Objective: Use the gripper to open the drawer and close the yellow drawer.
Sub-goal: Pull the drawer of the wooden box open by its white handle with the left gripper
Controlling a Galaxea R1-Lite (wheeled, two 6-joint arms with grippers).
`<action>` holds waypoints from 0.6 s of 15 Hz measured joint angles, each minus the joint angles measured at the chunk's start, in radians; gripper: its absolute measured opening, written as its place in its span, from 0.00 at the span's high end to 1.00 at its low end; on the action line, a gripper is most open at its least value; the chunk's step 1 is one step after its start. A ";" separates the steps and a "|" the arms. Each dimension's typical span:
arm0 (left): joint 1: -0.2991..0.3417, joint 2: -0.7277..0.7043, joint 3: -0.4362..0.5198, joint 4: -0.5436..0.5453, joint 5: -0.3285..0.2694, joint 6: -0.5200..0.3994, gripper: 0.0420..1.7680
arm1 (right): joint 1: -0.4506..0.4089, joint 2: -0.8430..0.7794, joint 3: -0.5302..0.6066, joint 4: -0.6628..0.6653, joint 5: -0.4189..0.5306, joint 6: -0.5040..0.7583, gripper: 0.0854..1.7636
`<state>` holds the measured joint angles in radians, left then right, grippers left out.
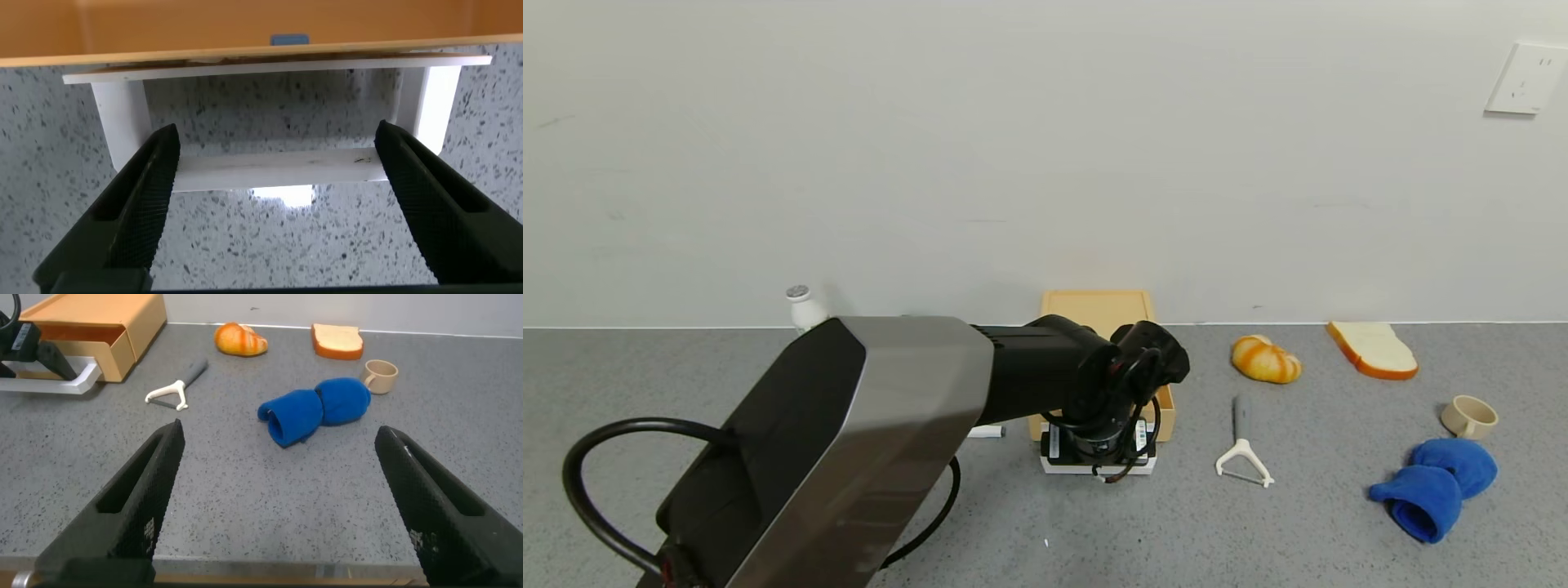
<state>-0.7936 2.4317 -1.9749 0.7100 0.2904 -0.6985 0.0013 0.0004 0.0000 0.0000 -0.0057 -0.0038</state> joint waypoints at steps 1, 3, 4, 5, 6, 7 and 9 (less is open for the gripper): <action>-0.003 -0.004 0.001 0.015 -0.022 -0.012 0.03 | 0.000 0.000 0.000 -0.001 0.000 0.000 0.03; -0.014 -0.013 0.006 0.036 -0.046 -0.040 0.03 | 0.000 0.000 0.000 0.000 0.000 0.000 0.03; -0.020 -0.017 0.008 0.046 -0.047 -0.050 0.03 | 0.000 0.000 0.000 0.000 0.000 0.000 0.03; -0.027 -0.020 0.010 0.067 -0.049 -0.063 0.03 | 0.000 0.000 0.000 -0.001 0.000 0.000 0.03; -0.033 -0.023 0.011 0.088 -0.050 -0.071 0.03 | 0.000 0.000 0.000 -0.001 0.000 0.000 0.03; -0.040 -0.025 0.013 0.101 -0.050 -0.080 0.03 | 0.000 0.000 0.000 -0.001 0.000 0.000 0.03; -0.050 -0.029 0.014 0.112 -0.050 -0.095 0.03 | 0.000 0.000 0.000 0.000 0.000 0.000 0.03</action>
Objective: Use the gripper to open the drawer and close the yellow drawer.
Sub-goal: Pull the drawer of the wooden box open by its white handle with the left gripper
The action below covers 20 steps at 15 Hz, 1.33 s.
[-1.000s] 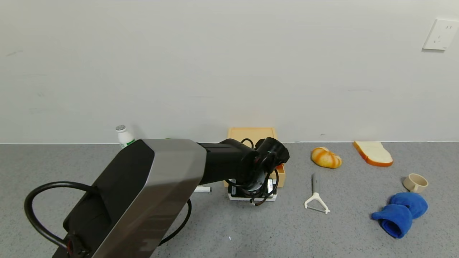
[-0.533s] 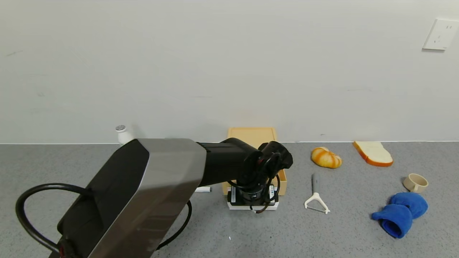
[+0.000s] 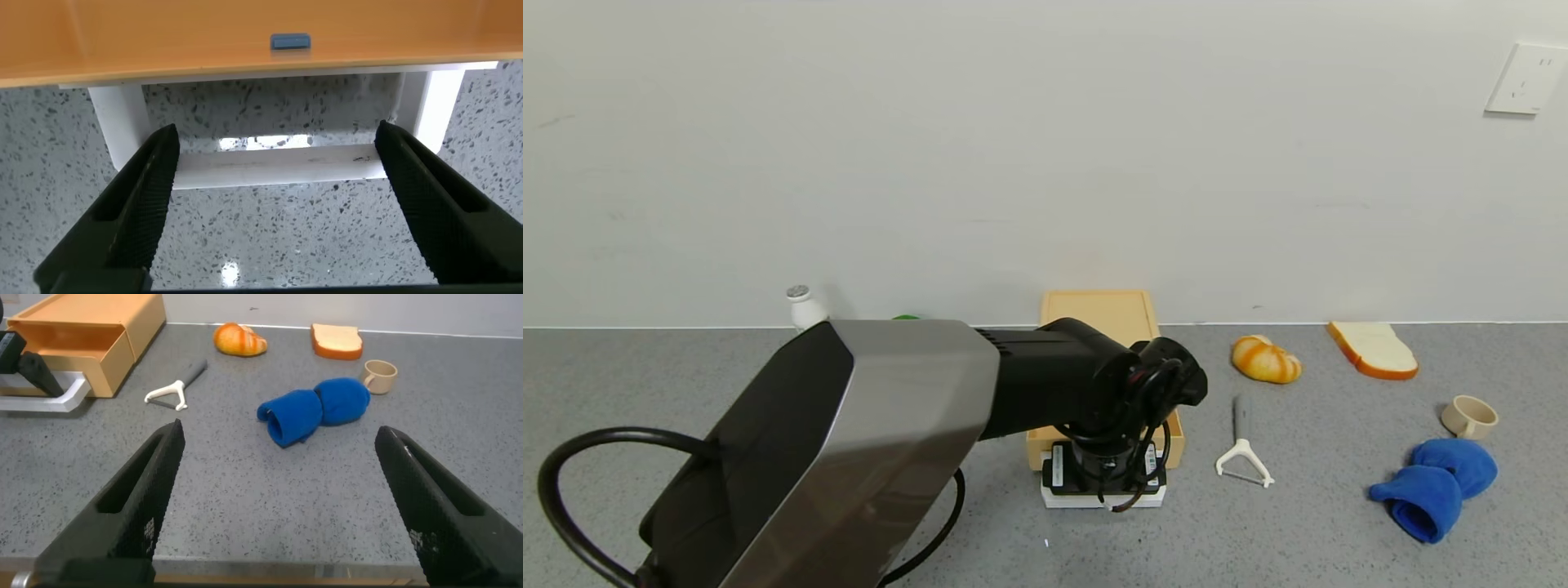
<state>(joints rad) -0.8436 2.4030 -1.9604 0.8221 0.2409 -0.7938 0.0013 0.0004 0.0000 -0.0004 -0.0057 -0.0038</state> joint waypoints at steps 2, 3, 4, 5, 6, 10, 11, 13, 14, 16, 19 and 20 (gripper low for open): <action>-0.009 -0.005 0.009 0.008 -0.001 -0.004 0.03 | 0.000 0.000 0.000 0.000 0.000 0.000 0.03; -0.015 -0.008 0.015 0.016 -0.009 -0.018 0.03 | 0.000 0.000 0.000 0.000 0.000 0.000 0.03; -0.023 -0.013 0.023 0.020 -0.012 -0.031 0.03 | 0.000 0.000 0.000 0.000 0.000 0.000 0.03; -0.031 -0.018 0.034 0.021 -0.014 -0.036 0.03 | 0.000 0.000 0.000 0.000 0.000 0.000 0.03; -0.038 -0.025 0.047 0.021 -0.013 -0.037 0.03 | 0.000 0.000 0.000 0.000 0.000 0.000 0.03; -0.056 -0.058 0.090 0.016 -0.012 -0.054 0.03 | 0.000 0.000 0.000 0.000 0.000 0.000 0.03; -0.057 -0.064 0.093 0.018 -0.012 -0.055 0.03 | 0.000 0.000 0.000 0.000 0.000 0.000 0.03; -0.059 -0.072 0.096 0.020 -0.011 -0.055 0.03 | 0.000 0.000 0.000 0.000 0.000 0.000 0.03; -0.059 -0.077 0.098 0.021 -0.012 -0.055 0.03 | 0.000 0.000 0.000 0.000 0.000 0.000 0.03; -0.059 -0.099 0.109 0.020 -0.011 -0.055 0.03 | 0.000 0.000 0.000 0.000 0.000 0.000 0.03; -0.060 -0.162 0.122 0.021 -0.004 -0.031 0.03 | 0.000 0.000 0.000 0.000 0.000 0.000 0.03; -0.057 -0.191 0.124 0.021 -0.004 -0.003 0.03 | 0.000 0.000 0.000 0.000 0.000 0.000 0.03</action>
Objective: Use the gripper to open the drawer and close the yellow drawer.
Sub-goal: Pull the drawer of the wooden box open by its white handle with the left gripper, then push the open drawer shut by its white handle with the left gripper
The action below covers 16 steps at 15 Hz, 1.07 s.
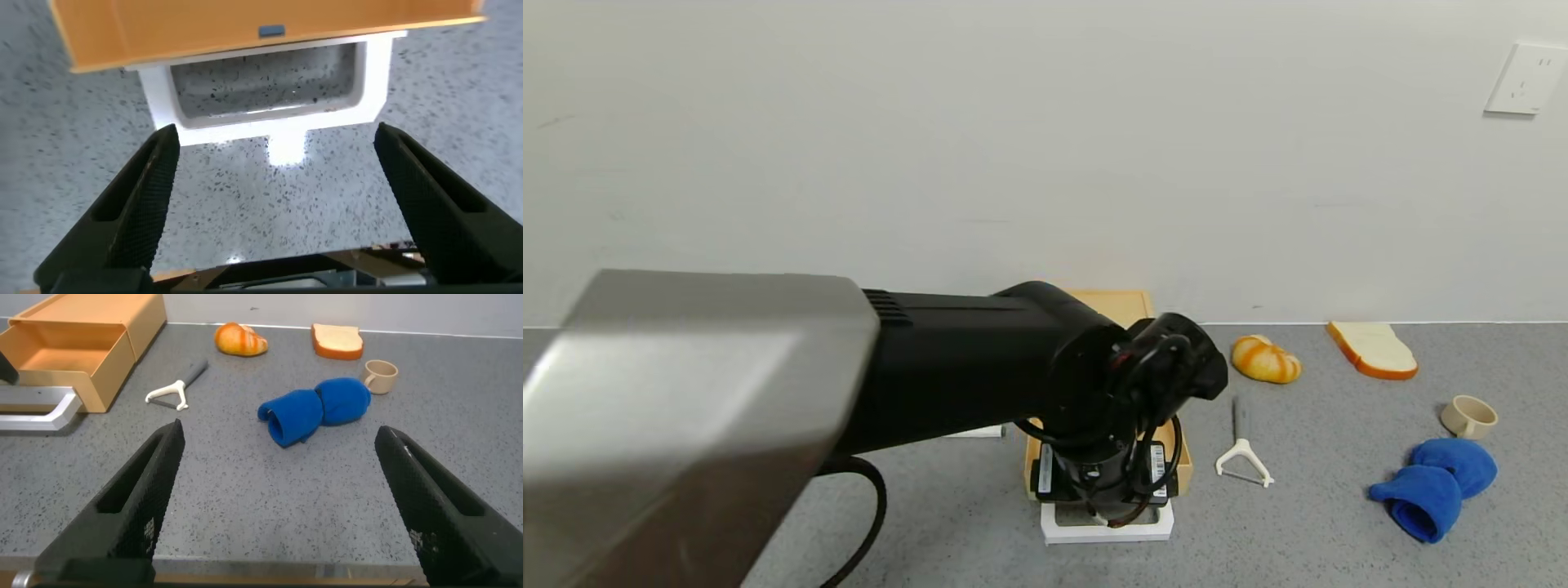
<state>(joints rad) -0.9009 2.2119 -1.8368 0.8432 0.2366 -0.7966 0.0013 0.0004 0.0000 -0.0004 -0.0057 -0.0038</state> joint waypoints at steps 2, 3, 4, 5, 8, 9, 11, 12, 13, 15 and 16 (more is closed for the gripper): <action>0.018 -0.065 -0.001 -0.004 -0.004 0.063 0.03 | 0.000 0.000 0.000 0.000 0.000 0.000 0.03; 0.031 -0.100 -0.003 -0.008 -0.012 0.103 0.03 | 0.000 0.000 0.000 0.000 0.000 0.000 0.03; 0.046 -0.136 -0.005 -0.012 -0.036 0.144 0.03 | 0.000 0.000 0.000 0.000 0.000 0.000 0.03; 0.062 -0.177 -0.006 -0.018 -0.082 0.189 0.03 | 0.000 0.000 0.000 0.000 0.000 0.000 0.03; 0.137 -0.300 0.003 -0.052 -0.248 0.326 0.03 | 0.000 0.000 0.000 0.000 0.000 0.000 0.03; 0.170 -0.335 0.007 -0.070 -0.291 0.355 0.03 | 0.000 0.000 0.000 0.000 0.000 0.000 0.03; 0.226 -0.391 0.030 -0.117 -0.346 0.393 0.03 | 0.000 0.000 0.000 0.000 0.000 0.000 0.03; 0.251 -0.416 0.056 -0.145 -0.374 0.417 0.03 | 0.000 0.000 0.000 0.000 0.000 0.000 0.03; 0.274 -0.439 0.089 -0.176 -0.406 0.441 0.03 | 0.000 0.000 0.000 0.000 0.000 0.000 0.03; 0.317 -0.490 0.183 -0.267 -0.483 0.490 0.03 | 0.000 0.000 0.000 0.000 0.000 0.000 0.03; 0.336 -0.517 0.240 -0.326 -0.513 0.516 0.03 | 0.000 0.000 0.000 0.000 0.000 0.000 0.03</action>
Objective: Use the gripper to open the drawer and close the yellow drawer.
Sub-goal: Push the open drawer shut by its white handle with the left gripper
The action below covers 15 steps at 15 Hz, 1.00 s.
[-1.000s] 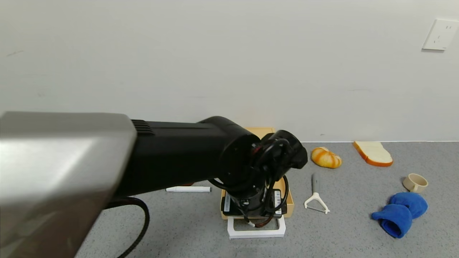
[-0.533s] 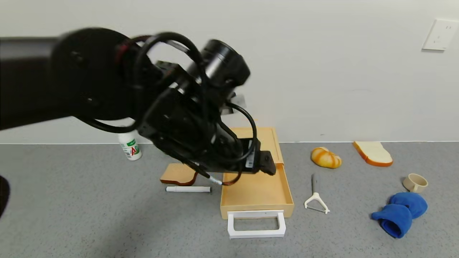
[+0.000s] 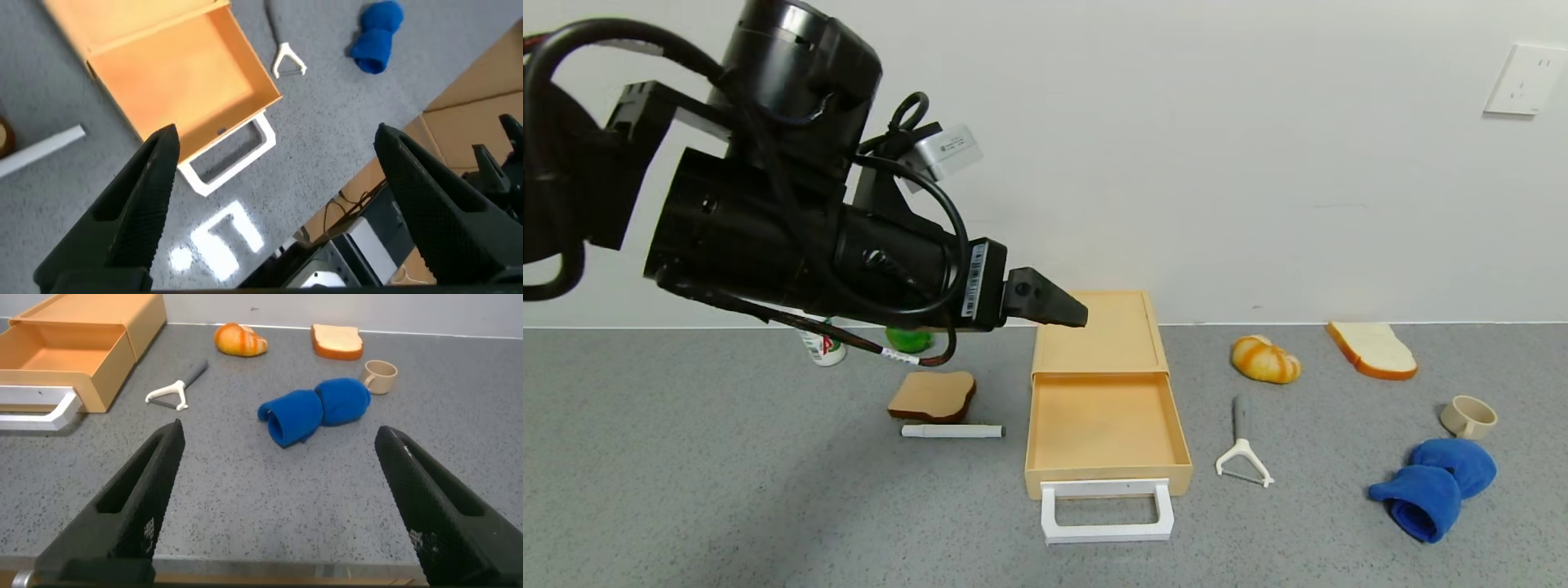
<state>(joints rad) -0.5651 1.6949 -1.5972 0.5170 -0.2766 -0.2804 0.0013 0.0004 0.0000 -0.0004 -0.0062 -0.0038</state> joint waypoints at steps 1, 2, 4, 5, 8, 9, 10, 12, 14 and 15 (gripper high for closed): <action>0.017 -0.027 0.063 -0.068 -0.021 0.025 0.03 | 0.000 0.000 0.000 0.000 0.000 0.000 0.03; 0.031 -0.055 0.133 -0.157 -0.036 0.045 0.03 | 0.000 0.000 0.000 0.000 0.000 0.000 0.03; 0.049 -0.101 0.258 -0.335 -0.049 0.060 0.03 | 0.000 0.000 0.000 0.000 0.000 0.000 0.03; 0.059 -0.122 0.315 -0.420 -0.052 0.062 0.03 | 0.000 0.000 0.000 0.000 0.000 0.000 0.03; 0.076 -0.157 0.402 -0.487 -0.051 0.061 0.03 | 0.000 0.000 0.000 0.000 0.000 0.000 0.03; 0.081 -0.162 0.410 -0.488 -0.052 0.061 0.03 | 0.000 0.000 0.000 0.000 0.000 0.000 0.03; 0.083 -0.166 0.414 -0.488 -0.052 0.061 0.03 | 0.000 0.000 0.000 0.000 0.000 0.000 0.03; 0.085 -0.170 0.416 -0.488 -0.052 0.061 0.03 | 0.000 0.000 0.000 0.000 0.000 0.000 0.03; 0.085 -0.172 0.417 -0.488 -0.052 0.060 0.03 | 0.000 0.000 0.000 0.000 0.000 0.000 0.03; 0.085 -0.172 0.418 -0.488 -0.051 0.060 0.03 | 0.000 0.000 0.000 0.000 0.000 0.000 0.03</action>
<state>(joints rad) -0.4800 1.5226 -1.1796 0.0287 -0.3281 -0.2206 0.0013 0.0004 0.0000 -0.0009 -0.0062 -0.0043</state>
